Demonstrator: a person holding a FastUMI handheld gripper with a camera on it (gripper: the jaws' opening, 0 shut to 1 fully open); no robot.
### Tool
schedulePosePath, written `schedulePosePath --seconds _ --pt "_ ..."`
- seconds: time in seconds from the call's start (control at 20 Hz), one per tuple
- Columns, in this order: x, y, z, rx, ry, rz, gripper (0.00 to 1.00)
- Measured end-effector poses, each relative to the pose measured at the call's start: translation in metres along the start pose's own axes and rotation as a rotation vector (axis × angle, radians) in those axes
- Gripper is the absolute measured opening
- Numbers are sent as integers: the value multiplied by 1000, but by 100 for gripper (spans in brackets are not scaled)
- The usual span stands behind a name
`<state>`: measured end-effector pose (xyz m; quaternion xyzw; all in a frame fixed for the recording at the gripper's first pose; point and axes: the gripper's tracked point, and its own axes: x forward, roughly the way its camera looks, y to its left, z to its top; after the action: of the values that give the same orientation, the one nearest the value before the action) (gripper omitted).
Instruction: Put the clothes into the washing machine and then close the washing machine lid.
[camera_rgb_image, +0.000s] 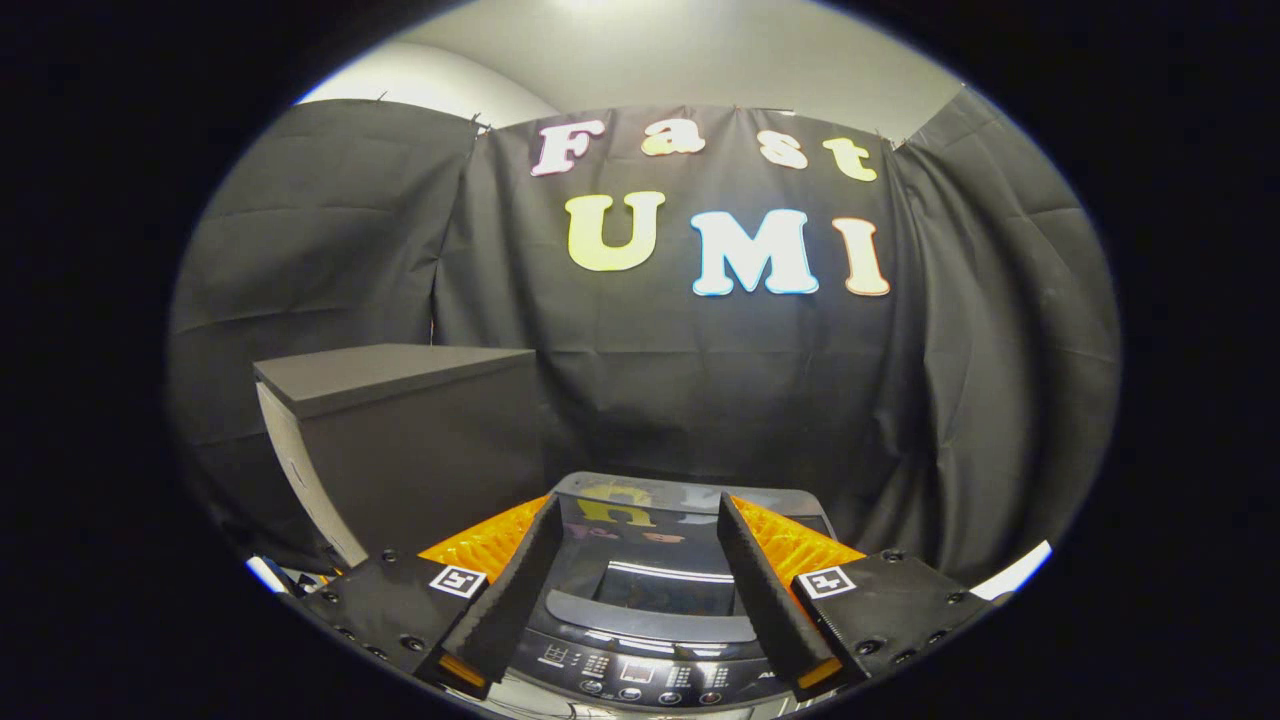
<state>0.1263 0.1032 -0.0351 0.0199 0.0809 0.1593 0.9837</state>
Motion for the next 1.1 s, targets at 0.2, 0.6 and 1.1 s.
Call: schedulePosePath --seconds 0.2,0.6,1.1 --pt "-56 22 18 63 -82 -44 97" --pt "-165 59 16 85 -126 -208 96" --pt "-216 94 22 26 -170 -257 96"
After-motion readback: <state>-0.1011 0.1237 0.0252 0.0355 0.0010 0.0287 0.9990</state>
